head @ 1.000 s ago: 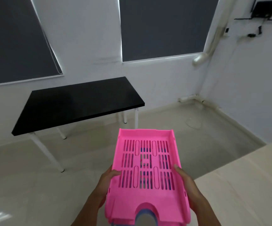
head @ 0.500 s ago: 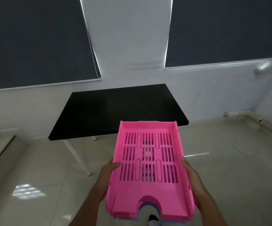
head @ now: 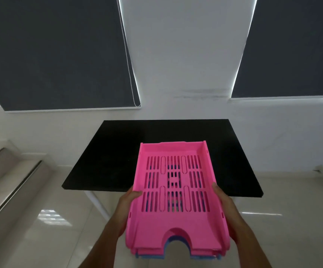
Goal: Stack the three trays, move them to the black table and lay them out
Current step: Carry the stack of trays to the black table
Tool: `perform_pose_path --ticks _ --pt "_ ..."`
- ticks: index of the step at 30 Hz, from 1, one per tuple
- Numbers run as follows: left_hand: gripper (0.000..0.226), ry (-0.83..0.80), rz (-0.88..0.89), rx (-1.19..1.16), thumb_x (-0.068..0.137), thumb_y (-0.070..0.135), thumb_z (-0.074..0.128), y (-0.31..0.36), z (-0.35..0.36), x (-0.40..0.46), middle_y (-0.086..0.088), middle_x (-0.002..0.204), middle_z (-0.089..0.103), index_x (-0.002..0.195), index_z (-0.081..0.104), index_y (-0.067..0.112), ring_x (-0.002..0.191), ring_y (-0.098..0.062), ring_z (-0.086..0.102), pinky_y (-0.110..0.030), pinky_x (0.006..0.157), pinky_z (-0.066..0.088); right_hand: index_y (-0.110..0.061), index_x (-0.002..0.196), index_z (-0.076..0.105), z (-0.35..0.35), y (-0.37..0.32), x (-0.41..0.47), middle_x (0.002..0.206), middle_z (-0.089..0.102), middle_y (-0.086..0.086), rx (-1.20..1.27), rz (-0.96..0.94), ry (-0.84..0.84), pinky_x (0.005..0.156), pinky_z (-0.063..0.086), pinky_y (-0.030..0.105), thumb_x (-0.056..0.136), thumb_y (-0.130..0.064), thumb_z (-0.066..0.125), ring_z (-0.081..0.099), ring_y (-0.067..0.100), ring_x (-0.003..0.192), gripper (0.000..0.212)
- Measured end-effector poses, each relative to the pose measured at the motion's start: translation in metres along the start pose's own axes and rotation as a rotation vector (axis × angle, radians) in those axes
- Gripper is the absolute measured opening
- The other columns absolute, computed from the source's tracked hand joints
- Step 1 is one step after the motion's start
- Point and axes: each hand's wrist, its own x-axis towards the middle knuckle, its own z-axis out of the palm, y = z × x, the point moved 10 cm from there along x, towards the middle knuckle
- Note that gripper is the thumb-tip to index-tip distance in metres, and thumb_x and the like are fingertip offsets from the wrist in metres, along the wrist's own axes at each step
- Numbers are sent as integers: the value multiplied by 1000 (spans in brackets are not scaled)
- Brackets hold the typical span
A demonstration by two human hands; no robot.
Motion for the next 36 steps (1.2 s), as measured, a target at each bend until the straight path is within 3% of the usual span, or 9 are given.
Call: perform_pose_path --ticks 6,9,14,18,21,25,28,31,36 --pt "51 44 -33 -53 77 28 69 12 -29 88 -25 103 72 124 65 9 85 -38 71 -53 83 58 -11 112 74 12 -5 92 98 79 18 -36 81 26 101 51 62 97 -49 53 75 36 89 47" --pt "52 49 -68 -79 75 26 71 19 -44 138 -26 107 72 123 66 10 90 -41 71 -57 89 55 -10 116 73 20 -7 139 104 79 18 -64 122 64 103 49 63 98 -46 52 75 38 97 45" --pt "47 6 -108 -141 73 14 74 40 -55 212 -25 110 73 120 71 16 94 -40 71 -54 86 57 -11 117 72 31 -16 204 113 75 24 -24 193 125 103 48 65 78 -52 67 71 44 107 57" --pt "62 20 -117 -112 63 22 81 61 -82 263 -28 117 70 124 69 18 102 -45 68 -63 98 50 -14 121 69 50 -21 252 108 78 19 1 234 112 95 54 54 93 -42 58 76 37 98 41" --pt "69 32 -132 -76 62 26 81 71 -94 295 -29 119 68 129 66 21 106 -49 66 -66 98 48 -12 124 67 56 -31 282 110 78 20 6 199 134 95 54 55 86 -40 61 75 39 100 48" --pt "66 52 -141 -77 68 25 78 75 -94 319 -32 121 65 132 62 19 113 -57 59 -75 98 43 -12 125 66 55 -34 310 111 77 21 4 205 135 94 55 54 95 -34 56 74 40 102 39" --pt "58 83 -141 -46 76 21 74 85 -93 332 -32 119 66 132 61 19 112 -59 59 -76 96 43 -12 128 67 57 -43 330 116 75 22 -5 202 107 102 50 60 93 -37 61 71 42 108 43" --pt "43 105 -134 4 91 8 61 91 -95 340 -29 113 70 133 59 16 107 -56 63 -72 95 47 -13 129 66 58 -48 345 113 77 20 -68 215 90 99 53 59 96 -33 59 73 40 105 39" --pt "43 152 -75 75 92 -1 56 108 -94 343 -21 105 75 129 60 21 97 -46 71 -64 88 55 -24 121 66 56 -72 356 101 80 10 -252 169 140 89 61 51 95 -22 63 79 26 90 26"
